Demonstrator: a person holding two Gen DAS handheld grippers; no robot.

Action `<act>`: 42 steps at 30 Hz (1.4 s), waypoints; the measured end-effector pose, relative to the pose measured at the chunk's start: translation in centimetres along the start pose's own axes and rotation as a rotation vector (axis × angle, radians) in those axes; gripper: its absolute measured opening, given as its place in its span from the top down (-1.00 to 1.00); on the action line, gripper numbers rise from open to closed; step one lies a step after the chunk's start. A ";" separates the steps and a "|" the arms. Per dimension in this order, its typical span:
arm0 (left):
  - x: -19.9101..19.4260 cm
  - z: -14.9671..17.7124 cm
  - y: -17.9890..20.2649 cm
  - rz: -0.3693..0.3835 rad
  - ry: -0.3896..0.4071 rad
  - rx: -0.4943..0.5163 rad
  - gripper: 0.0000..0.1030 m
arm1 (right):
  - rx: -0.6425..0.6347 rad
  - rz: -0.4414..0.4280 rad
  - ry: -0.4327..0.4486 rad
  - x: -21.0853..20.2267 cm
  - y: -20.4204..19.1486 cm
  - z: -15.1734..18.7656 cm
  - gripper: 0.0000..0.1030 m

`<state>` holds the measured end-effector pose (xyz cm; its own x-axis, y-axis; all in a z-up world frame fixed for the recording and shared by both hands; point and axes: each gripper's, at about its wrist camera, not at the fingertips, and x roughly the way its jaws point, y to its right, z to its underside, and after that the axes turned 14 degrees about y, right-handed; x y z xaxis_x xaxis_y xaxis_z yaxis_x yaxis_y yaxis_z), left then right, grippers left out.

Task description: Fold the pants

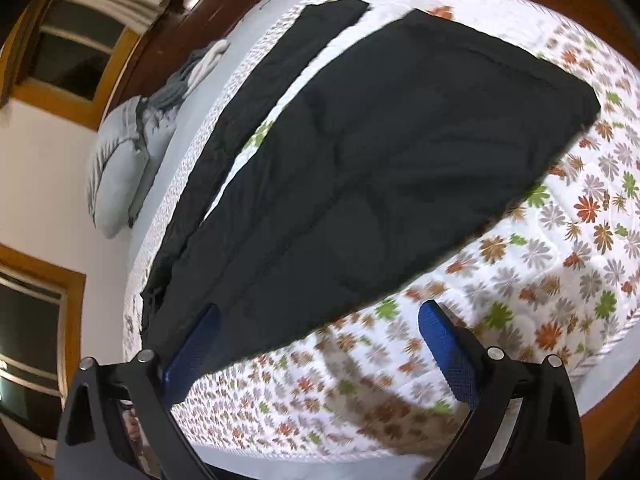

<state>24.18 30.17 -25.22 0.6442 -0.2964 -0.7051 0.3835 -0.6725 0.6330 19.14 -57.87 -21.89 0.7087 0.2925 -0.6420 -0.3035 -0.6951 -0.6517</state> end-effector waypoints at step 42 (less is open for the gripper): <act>-7.9 -1.0 -5.7 -0.170 0.105 -0.139 0.61 | 0.167 -0.061 0.114 -2.7 4.7 -2.7 0.86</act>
<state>17.55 37.00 -23.01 0.6250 -0.1098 -0.7729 0.5751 -0.6047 0.5510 17.52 -63.75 -22.15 0.7937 0.2474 -0.5557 -0.3525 -0.5574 -0.7517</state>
